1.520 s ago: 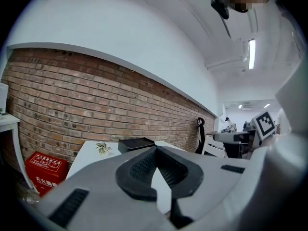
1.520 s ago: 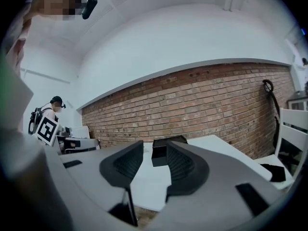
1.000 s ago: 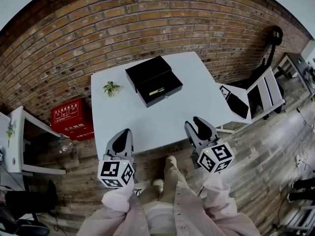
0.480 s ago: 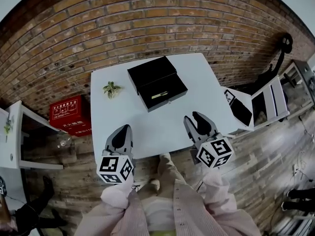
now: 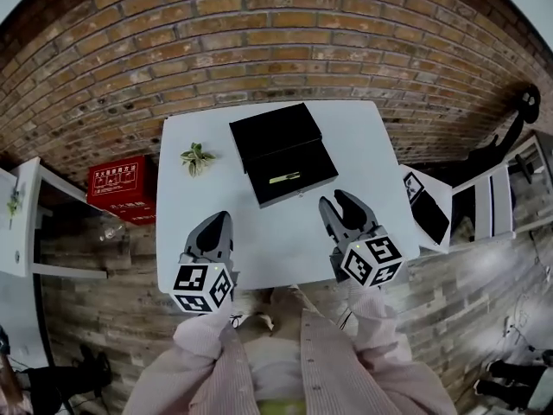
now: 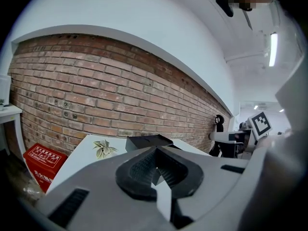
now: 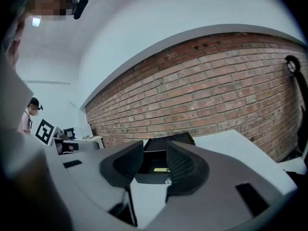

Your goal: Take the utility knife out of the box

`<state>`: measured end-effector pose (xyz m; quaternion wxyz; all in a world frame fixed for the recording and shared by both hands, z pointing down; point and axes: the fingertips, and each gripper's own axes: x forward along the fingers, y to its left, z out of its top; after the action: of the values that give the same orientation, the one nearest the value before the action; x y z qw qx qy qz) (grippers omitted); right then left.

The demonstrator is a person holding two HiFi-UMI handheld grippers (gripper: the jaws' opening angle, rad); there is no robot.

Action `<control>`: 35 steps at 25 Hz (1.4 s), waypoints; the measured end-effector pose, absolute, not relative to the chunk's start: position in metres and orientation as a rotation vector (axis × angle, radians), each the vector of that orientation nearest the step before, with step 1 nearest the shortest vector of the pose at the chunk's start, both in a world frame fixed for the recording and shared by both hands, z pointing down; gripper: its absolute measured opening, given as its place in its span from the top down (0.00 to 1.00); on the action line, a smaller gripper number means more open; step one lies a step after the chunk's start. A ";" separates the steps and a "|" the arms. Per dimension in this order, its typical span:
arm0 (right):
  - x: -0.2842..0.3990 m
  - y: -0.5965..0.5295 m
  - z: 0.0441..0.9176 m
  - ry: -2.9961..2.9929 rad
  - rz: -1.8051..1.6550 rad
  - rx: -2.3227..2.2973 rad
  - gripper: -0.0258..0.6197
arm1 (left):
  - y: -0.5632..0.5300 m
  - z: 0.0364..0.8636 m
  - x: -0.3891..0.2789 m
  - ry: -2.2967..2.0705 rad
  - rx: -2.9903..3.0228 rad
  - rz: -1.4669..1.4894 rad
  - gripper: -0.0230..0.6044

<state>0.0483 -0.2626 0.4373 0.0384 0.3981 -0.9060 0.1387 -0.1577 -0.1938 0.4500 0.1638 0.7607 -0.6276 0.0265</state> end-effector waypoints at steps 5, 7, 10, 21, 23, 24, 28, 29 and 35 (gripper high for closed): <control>0.045 -0.293 0.442 -2.794 0.460 1.148 0.76 | -0.217 0.457 -0.153 -1.809 2.126 0.091 0.98; 0.045 -0.304 0.446 -2.798 0.489 1.122 0.76 | -0.225 0.459 -0.152 -1.820 2.106 0.089 0.98; 0.047 -0.318 0.452 -2.796 0.514 1.095 0.76 | -0.234 0.465 -0.149 -1.830 2.077 0.086 0.98; 0.027 -0.363 0.472 -2.775 0.433 0.828 0.76 | -0.267 0.482 -0.155 -1.878 1.984 0.110 0.98; 0.019 -0.368 0.479 -2.754 0.404 0.756 0.76 | -0.271 0.487 -0.158 -1.875 1.966 0.122 0.98; 0.014 -0.369 0.483 -2.739 0.390 0.718 0.76 | -0.272 0.490 -0.159 -1.872 1.957 0.128 0.98; -0.002 -0.374 0.501 -2.668 0.305 0.575 0.76 | -0.281 0.501 -0.165 -1.850 1.926 0.139 0.98; -0.006 -0.376 0.504 -2.653 0.288 0.544 0.76 | -0.284 0.503 -0.166 -1.845 1.919 0.140 0.98; -0.027 -0.378 0.532 -2.554 0.225 0.365 0.76 | -0.293 0.522 -0.171 -1.789 1.897 0.150 0.98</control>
<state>-0.0272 -0.3782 0.5324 0.2725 0.1356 -0.9489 0.0836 -0.1714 -0.2932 0.5224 0.2617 0.7009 -0.6612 0.0553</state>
